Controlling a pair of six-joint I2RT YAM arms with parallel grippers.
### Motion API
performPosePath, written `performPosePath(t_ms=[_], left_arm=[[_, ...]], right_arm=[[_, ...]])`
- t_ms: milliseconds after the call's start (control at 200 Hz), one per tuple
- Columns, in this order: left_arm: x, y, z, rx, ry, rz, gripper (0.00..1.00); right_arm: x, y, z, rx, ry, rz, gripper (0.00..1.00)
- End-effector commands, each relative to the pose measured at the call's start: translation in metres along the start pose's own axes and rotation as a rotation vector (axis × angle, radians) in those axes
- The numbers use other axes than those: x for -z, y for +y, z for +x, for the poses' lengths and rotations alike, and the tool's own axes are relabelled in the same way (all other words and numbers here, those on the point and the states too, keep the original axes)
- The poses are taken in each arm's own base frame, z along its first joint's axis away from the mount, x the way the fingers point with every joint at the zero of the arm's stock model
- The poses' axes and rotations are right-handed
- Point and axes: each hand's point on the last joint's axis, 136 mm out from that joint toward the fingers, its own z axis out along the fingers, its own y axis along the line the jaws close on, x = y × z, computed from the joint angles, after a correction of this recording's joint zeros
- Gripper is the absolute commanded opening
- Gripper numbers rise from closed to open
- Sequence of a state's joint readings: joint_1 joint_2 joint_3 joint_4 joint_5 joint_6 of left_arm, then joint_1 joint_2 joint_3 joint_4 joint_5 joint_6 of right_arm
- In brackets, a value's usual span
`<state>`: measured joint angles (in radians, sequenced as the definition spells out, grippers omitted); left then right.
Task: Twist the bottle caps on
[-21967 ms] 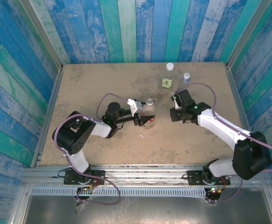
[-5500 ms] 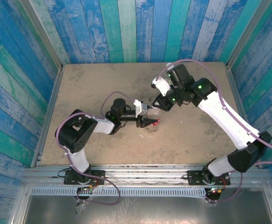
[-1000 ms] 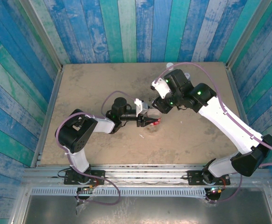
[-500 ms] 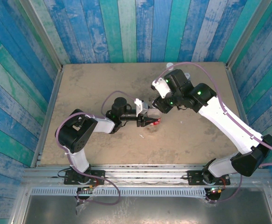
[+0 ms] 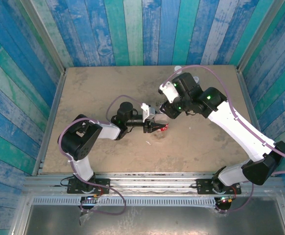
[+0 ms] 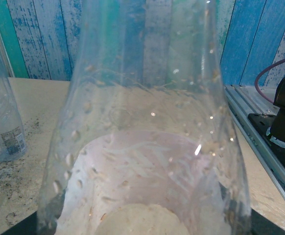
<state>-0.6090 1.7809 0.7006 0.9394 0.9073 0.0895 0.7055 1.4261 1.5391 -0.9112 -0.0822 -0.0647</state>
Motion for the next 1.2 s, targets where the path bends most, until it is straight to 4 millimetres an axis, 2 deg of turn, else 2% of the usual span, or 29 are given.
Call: performPosePath(t_ms=[0, 105, 200, 260, 606, 812, 1197], left_arm=[[0.001, -0.011, 0.062, 0.216, 0.158, 0.016, 0.57], [0.001, -0.011, 0.061, 0.216, 0.157, 0.016, 0.57], [0.001, -0.011, 0.061, 0.214, 0.157, 0.016, 0.57], [0.001, -0.012, 0.062, 0.216, 0.159, 0.017, 0.57], [0.001, -0.012, 0.062, 0.217, 0.157, 0.017, 0.57], [0.001, -0.011, 0.062, 0.216, 0.159, 0.017, 0.57], [0.001, -0.012, 0.064, 0.222, 0.161, 0.019, 0.57]], right_arm=[[0.006, -0.002, -0.006, -0.013, -0.021, 0.01, 0.44], [0.007, 0.004, -0.008, -0.012, -0.028, -0.025, 0.46], [0.011, 0.008, -0.011, -0.014, -0.044, -0.051, 0.54], [0.014, 0.008, -0.012, -0.024, -0.059, -0.057, 0.56], [0.012, -0.011, -0.012, -0.102, -0.076, -0.02, 0.41], [0.001, -0.012, -0.005, -0.103, -0.04, -0.019, 0.37], [-0.008, -0.018, 0.009, -0.113, 0.01, 0.006, 0.29]])
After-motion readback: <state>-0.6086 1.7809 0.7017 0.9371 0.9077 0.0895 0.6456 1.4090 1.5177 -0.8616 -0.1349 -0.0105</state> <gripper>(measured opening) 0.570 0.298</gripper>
